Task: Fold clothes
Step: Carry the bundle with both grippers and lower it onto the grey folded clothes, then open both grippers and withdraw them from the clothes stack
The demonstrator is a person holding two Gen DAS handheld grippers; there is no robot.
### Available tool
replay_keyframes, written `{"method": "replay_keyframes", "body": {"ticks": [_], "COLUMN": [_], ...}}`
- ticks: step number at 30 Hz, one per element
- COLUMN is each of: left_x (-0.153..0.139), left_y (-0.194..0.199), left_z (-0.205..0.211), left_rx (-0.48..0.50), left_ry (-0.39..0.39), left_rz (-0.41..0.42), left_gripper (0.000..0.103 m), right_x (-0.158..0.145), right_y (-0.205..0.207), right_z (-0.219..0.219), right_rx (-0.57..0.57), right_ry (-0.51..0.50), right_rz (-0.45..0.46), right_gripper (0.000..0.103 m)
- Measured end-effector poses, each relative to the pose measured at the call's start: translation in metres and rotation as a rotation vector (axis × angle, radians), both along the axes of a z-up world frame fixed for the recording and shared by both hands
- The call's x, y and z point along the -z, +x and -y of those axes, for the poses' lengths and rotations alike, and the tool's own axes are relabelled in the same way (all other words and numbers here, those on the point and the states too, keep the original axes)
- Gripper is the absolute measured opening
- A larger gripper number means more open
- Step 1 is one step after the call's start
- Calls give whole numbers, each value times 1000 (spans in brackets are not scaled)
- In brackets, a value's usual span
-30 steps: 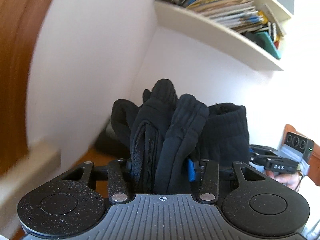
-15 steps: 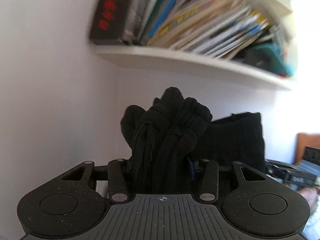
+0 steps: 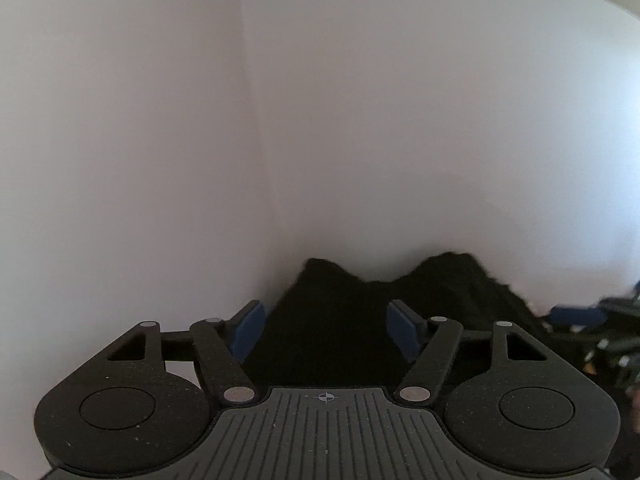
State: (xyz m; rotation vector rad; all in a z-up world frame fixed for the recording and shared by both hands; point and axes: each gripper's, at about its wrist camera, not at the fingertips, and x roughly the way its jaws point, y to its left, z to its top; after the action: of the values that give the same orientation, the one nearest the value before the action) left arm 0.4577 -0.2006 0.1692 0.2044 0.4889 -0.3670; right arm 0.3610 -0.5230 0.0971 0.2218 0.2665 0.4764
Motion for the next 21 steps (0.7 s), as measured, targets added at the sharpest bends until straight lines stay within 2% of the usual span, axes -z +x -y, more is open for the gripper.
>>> {"method": "replay_keyframes", "body": {"ticks": [6, 8, 11, 14, 18, 21], "left_x": [23, 27, 39, 53, 62, 60], "left_y": [-21, -25, -45, -76, -108, -129], "left_z": [-10, -10, -13, -28, -41, -51], "left_rx": [-31, -37, -78, -79, -81, -101], "left_ry": [-15, -38, -33, -72, -57, -55], "left_rz": [-4, -12, -14, -5, 4, 0], "left_gripper": [83, 85, 86, 95, 102, 103], "right_x": [-10, -4, 3, 10, 8, 5], "right_y": [-24, -24, -25, -26, -41, -55], "right_z": [-37, -36, -33, -31, -39, -57], "right_rx": [-79, -76, -73, -66, -36, -43], "right_ry": [-106, -112, -120, -133, -177, -199], "right_rz": [81, 45, -9, -56, -26, 9], "right_gripper": [51, 44, 44, 44, 44, 45]}}
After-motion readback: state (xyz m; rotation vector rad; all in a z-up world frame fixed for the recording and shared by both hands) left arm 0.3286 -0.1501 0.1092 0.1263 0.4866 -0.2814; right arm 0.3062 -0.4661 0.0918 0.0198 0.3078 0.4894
